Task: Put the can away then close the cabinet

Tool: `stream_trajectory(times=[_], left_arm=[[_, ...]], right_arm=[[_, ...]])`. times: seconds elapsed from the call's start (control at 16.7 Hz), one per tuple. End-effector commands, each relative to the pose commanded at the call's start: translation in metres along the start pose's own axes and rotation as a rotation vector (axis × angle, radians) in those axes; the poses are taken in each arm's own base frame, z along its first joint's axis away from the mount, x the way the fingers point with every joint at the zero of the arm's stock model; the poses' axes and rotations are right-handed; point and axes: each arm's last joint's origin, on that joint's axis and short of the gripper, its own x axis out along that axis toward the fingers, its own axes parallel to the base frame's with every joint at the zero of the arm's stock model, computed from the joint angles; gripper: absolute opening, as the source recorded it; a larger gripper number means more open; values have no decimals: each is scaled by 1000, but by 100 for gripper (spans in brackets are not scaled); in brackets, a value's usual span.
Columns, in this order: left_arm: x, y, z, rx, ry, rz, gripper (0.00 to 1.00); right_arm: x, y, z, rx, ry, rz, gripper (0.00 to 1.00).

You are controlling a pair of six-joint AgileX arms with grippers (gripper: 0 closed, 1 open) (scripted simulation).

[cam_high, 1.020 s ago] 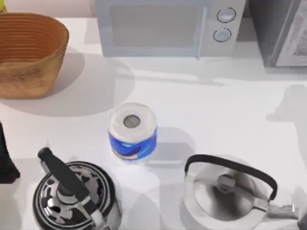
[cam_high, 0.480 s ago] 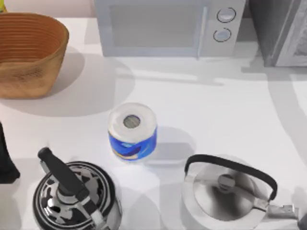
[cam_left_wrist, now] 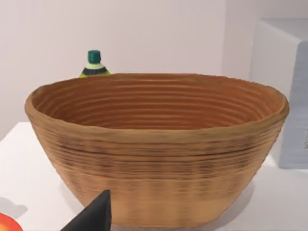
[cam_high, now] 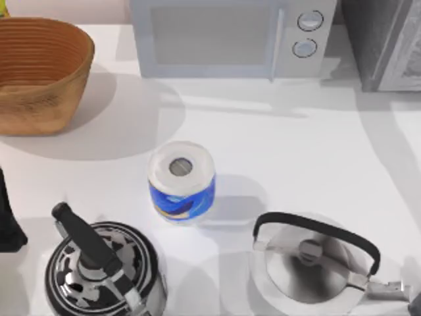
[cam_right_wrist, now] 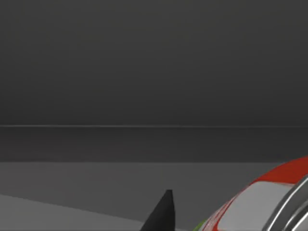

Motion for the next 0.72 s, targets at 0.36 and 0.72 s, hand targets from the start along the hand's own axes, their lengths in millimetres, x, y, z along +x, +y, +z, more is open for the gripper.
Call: stream_trajectory(times=[0.36, 0.72], left_arm=[[0, 0, 0, 0, 0, 0, 100], [0, 0, 0, 0, 0, 0, 100]], right_arm=[[13, 3, 3, 2, 7, 15, 0], [65, 10, 32, 6, -23, 41, 0]])
